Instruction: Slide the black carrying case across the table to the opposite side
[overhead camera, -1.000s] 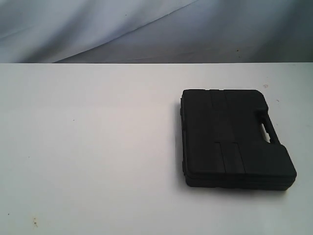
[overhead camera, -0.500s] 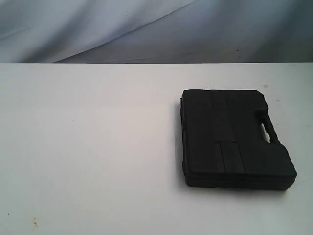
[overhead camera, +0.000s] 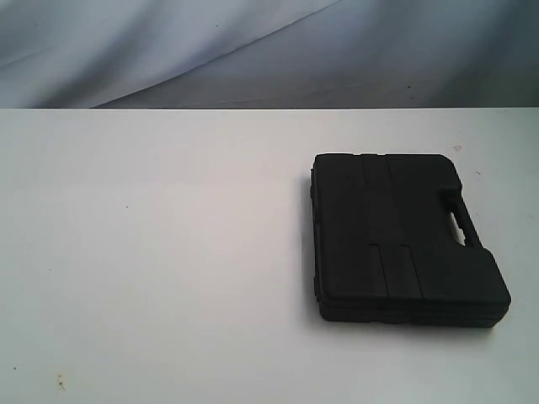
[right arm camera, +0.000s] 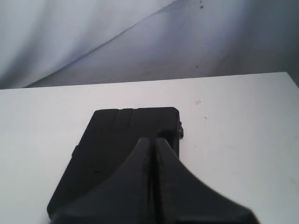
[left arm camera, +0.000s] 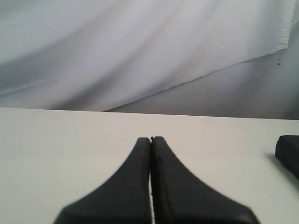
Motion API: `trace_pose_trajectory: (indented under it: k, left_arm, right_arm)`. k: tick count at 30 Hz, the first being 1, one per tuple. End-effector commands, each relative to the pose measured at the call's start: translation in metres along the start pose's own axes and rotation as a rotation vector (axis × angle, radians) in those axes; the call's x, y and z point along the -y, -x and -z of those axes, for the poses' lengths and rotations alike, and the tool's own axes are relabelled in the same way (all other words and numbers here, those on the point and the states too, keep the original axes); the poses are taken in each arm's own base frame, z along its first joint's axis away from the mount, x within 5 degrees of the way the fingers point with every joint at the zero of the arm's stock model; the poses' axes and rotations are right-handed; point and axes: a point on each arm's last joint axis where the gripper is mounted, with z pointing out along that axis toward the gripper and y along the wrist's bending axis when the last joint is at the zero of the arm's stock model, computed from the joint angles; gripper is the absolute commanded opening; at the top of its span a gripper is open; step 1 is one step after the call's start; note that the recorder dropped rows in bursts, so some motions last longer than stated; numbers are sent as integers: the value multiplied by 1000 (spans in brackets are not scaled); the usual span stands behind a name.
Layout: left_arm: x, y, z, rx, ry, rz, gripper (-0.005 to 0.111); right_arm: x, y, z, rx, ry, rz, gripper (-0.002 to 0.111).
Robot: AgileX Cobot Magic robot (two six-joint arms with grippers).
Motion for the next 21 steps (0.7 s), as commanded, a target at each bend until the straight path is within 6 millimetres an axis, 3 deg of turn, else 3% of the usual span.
trace_pose_trajectory:
  k: [1, 3, 9, 21]
  left_arm:
    - [0, -1, 0, 1, 1, 6, 0]
    - [0, -1, 0, 1, 1, 6, 0]
    - [0, -1, 0, 1, 1, 6, 0]
    - [0, -1, 0, 1, 1, 6, 0]
  right_arm:
    - [6, -30, 0, 130, -17, 20, 0]
    - [9, -41, -2, 178, -33, 45, 0]
    - [10, -41, -6, 220, -43, 56, 0]
    - [15, -68, -32, 281, -44, 75, 0]
